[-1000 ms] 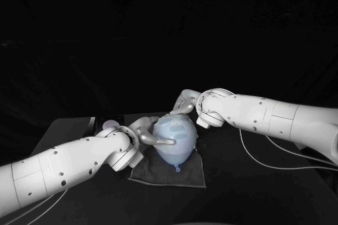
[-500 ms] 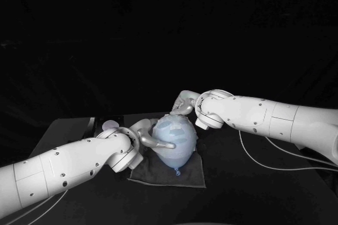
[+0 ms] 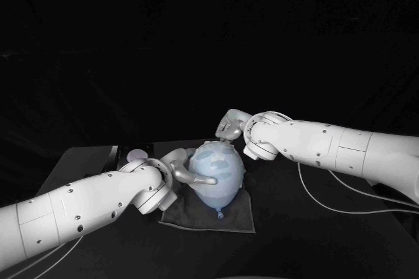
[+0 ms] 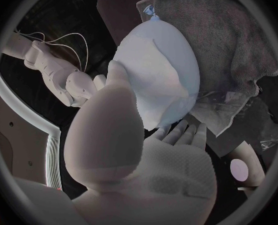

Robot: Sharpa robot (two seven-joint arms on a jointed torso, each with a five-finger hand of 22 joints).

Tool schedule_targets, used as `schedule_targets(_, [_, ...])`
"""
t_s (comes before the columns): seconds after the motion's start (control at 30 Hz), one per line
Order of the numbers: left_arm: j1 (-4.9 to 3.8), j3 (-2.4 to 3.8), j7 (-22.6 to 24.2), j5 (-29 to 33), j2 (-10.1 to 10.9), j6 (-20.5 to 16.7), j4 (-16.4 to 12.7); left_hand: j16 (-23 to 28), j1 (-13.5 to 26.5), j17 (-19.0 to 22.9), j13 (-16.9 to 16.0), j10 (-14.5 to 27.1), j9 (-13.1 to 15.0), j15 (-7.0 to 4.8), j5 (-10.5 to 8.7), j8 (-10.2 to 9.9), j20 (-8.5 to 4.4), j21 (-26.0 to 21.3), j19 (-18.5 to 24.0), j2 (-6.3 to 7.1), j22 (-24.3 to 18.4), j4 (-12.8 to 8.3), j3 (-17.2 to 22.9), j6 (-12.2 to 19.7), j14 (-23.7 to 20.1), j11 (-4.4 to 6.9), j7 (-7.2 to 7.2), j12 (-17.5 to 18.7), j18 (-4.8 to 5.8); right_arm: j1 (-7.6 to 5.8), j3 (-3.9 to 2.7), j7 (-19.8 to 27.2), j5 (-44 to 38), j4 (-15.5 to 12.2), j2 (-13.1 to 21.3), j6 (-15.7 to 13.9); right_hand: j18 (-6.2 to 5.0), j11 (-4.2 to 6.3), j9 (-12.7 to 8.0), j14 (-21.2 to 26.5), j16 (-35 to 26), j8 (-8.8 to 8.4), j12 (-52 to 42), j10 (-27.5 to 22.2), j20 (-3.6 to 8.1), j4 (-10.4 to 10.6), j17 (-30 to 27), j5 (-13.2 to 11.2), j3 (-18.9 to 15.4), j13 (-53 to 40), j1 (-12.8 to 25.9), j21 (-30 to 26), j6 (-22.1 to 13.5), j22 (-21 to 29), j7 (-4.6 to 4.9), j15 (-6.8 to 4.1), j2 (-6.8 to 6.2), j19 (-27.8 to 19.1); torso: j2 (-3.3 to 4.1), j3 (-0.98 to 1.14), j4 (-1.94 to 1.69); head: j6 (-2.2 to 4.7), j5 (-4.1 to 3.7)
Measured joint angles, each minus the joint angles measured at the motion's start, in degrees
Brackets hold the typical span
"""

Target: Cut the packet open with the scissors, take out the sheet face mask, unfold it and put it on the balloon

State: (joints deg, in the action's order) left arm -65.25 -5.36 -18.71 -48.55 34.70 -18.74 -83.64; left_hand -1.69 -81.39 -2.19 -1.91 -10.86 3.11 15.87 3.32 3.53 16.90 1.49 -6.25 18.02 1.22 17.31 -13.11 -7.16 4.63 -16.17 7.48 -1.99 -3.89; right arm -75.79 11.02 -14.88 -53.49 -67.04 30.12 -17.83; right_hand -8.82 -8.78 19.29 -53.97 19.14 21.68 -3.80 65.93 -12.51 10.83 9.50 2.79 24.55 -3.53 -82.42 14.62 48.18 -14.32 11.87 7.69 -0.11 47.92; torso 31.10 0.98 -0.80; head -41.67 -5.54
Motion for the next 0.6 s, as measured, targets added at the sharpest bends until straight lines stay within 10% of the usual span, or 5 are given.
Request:
schedule_targets(0.23, [0.00, 0.00, -0.04, -0.01, 0.09, 0.00, -0.07, 0.00, -0.04, 0.00, 0.00, 0.00, 0.01, 0.00, 0.00, 0.00, 0.00, 0.00, 0.00, -0.06, 0.00, 0.00, 0.00, 0.00, 0.00, 0.00, 0.00, 0.00, 0.00, -0.08, -0.08, 2.46, 4.40, 0.07, 0.23, -3.50, 0.02, -2.20, -0.67, 4.57, -1.50, -2.76, -0.29, -4.75, -2.18, 5.17, -0.56, 1.54, -3.10, -0.09, 9.57, -2.72, -2.05, 1.58, -0.12, 1.95, -5.40, -2.96, 0.02, 0.03, -0.03, 0.09, 0.14])
schedule_targets(0.6, [0.00, -0.01, -0.06, -0.02, 0.11, 0.00, -0.12, 0.00, -0.04, 0.00, 0.00, 0.00, 0.01, 0.00, 0.00, 0.00, 0.00, 0.00, 0.00, -0.06, 0.00, 0.00, 0.00, 0.00, 0.00, 0.00, 0.00, 0.00, 0.00, -0.15, -0.14, 3.99, 7.33, -0.96, -0.13, -1.50, 0.03, -3.67, -0.68, 9.17, -1.05, -4.42, -1.01, -8.88, -3.89, 4.41, -1.00, 0.29, -10.69, -0.16, 11.29, -4.76, -4.81, 2.95, -0.60, 3.27, -7.70, -5.08, 0.05, 0.04, -0.02, -0.04, 0.20])
